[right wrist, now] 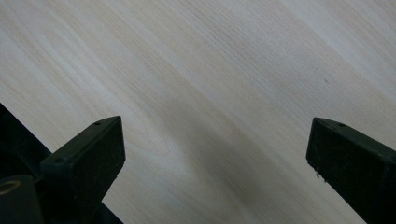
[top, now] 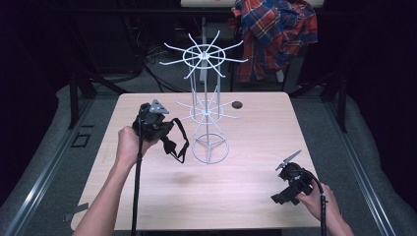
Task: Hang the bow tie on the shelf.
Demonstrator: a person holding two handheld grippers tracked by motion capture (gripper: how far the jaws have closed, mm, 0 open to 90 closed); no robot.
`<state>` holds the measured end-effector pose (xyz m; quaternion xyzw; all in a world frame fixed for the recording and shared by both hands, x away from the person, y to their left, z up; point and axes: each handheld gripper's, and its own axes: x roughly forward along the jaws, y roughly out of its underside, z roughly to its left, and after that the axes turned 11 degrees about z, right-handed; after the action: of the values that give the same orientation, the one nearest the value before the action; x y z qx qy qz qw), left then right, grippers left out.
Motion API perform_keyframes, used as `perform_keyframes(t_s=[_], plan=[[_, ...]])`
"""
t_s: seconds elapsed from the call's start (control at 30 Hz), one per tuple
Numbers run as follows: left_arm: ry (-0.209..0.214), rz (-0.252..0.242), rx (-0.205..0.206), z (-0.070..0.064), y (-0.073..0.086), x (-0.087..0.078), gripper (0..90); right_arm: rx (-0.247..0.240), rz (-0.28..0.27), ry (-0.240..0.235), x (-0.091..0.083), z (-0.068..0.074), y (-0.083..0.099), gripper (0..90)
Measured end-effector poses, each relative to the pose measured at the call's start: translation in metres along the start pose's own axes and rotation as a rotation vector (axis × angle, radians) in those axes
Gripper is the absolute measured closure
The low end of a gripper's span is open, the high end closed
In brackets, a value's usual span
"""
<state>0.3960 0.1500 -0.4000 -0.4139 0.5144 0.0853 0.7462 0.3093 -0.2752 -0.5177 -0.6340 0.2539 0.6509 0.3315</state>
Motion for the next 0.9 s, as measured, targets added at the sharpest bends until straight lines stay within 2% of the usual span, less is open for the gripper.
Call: perform_keyframes(t_s=[0.5, 0.73, 0.9], plan=[[0.016, 0.001, -0.005, -0.002, -0.004, 0.011, 89.6, 0.001, -0.002, -0.003, -0.001, 0.0, 0.0, 4.0], [0.038, -0.009, -0.029, 0.001, -0.003, 0.015, 89.5, -0.003, 0.005, 0.004, -0.003, -0.001, 0.001, 4.1], [0.037, -0.005, -0.038, 0.0, -0.003, 0.019, 89.5, 0.0, -0.001, 0.002, -0.002, 0.0, 0.002, 4.1]])
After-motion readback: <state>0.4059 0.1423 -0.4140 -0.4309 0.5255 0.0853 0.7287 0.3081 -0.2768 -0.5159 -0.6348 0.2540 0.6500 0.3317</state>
